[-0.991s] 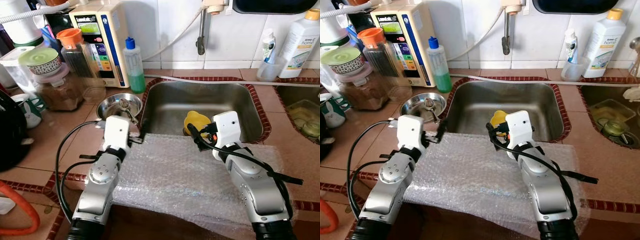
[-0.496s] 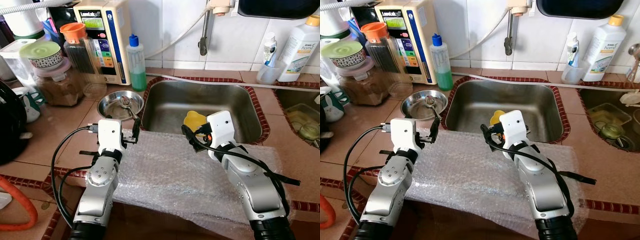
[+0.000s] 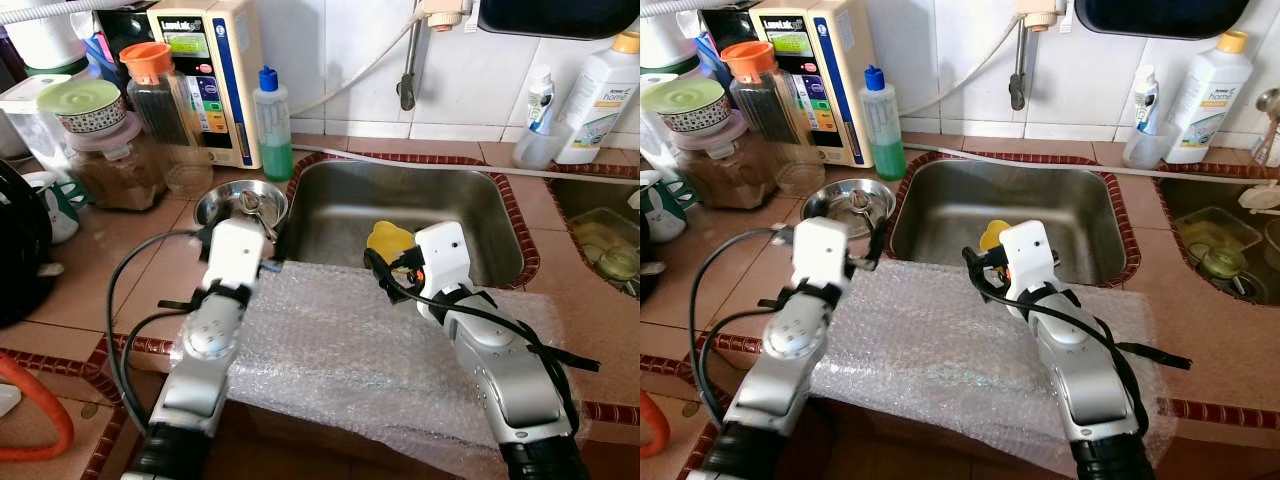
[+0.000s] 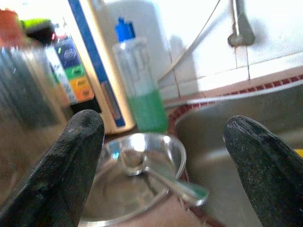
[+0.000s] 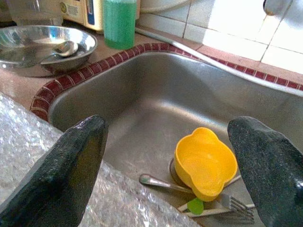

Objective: Kitchen organization

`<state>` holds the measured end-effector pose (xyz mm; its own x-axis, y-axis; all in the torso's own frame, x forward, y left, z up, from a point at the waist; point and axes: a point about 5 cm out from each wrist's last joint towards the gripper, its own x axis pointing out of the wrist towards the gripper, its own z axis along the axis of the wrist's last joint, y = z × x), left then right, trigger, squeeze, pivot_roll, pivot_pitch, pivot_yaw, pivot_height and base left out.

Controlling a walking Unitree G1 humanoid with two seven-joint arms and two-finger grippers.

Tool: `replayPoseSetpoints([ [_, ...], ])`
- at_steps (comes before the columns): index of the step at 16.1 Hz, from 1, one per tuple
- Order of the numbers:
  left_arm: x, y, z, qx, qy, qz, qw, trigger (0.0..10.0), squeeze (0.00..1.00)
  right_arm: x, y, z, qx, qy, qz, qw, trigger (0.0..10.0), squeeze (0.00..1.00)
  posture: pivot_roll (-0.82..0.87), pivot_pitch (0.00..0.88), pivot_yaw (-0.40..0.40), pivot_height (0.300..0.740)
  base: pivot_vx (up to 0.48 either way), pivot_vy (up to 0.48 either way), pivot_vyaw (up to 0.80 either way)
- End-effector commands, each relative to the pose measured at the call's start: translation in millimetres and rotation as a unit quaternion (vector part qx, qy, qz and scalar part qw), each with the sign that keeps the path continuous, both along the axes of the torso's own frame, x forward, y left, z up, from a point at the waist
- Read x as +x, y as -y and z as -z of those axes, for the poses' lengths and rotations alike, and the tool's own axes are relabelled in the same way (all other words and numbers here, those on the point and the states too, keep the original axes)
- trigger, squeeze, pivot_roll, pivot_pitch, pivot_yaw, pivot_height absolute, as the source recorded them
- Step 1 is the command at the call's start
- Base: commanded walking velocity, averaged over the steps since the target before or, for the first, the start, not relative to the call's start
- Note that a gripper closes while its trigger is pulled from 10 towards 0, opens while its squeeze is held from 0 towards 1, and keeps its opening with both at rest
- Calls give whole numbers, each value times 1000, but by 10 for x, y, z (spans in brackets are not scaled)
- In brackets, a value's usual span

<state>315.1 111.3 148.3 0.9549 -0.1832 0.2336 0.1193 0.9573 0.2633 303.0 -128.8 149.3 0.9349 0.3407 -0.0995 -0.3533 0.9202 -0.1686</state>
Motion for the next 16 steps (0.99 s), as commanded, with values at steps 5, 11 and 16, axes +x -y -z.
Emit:
replayPoseSetpoints([
  [5, 37, 246, 71, 56, 26, 40, 997, 10000, 0, -102, 45, -12, 39, -26, 0, 999, 10000, 0, -300, 59, 70, 740, 0, 0, 0],
  [11, 123, 365, 158, 74, 21, 60, 995, 10000, 0, -277, 67, 65, 43, -58, -17, 997, 10000, 0, -344, 70, 86, 740, 0, 0, 0],
  [16, 184, 481, 257, 100, 1, 97, 990, 10000, 0, -320, 55, 55, 43, -65, -24, 997, 10000, 0, -365, 73, 94, 740, 0, 0, 0],
])
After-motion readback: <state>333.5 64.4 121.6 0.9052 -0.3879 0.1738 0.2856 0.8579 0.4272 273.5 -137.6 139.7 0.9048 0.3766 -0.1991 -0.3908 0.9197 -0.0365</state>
